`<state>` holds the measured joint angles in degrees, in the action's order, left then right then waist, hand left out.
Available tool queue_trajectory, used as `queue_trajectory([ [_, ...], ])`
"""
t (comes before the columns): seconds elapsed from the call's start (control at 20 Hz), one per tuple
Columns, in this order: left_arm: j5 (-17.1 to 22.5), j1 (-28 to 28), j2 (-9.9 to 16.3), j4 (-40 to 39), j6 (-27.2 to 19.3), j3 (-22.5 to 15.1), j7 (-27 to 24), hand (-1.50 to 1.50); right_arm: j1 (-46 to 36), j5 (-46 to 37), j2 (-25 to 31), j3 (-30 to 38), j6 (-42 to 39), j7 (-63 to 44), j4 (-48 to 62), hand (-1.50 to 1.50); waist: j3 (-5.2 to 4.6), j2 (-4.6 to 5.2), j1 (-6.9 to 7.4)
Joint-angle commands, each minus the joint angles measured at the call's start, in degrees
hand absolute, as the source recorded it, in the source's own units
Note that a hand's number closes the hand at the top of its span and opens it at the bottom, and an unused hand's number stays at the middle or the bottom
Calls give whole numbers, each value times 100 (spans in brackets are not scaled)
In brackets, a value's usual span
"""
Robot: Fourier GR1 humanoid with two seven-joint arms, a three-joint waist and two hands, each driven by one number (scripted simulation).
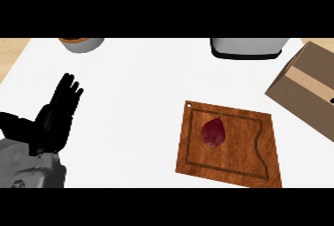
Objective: Pick the tomato from the cutting board and place it in the cardboard box
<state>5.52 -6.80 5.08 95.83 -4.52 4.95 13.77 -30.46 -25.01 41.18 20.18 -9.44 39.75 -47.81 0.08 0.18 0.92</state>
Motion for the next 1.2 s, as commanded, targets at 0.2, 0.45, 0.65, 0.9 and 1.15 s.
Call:
queue_trajectory([
  [0.2, -151, -104, -175, 79, -226, -123, 20, 0, -641, 1569, 250, 1015, -1944, -656, 1205, -150, 1, 1, -22],
  [0.45, -187, -417, -107, -38, -311, -85, 329, 0, -745, 2142, 729, 1526, -2636, -770, 1921, -150, 3, 13, -43],
  [0.65, -40, 54, -32, -99, 59, -53, -186, 0, -842, 2156, 846, 1589, -2457, -462, 2549, -150, 5, 32, 43],
  [0.9, -82, -2, -55, -115, 53, -116, -150, 0, -698, 2250, 1429, 1768, -2674, -170, 3051, -150, 21, 77, 97],
  [1.15, 283, -28, 271, -86, 336, 263, -62, 0, -279, 2338, 1595, 1820, -2903, 228, 3126, -150, 24, 64, 59],
])
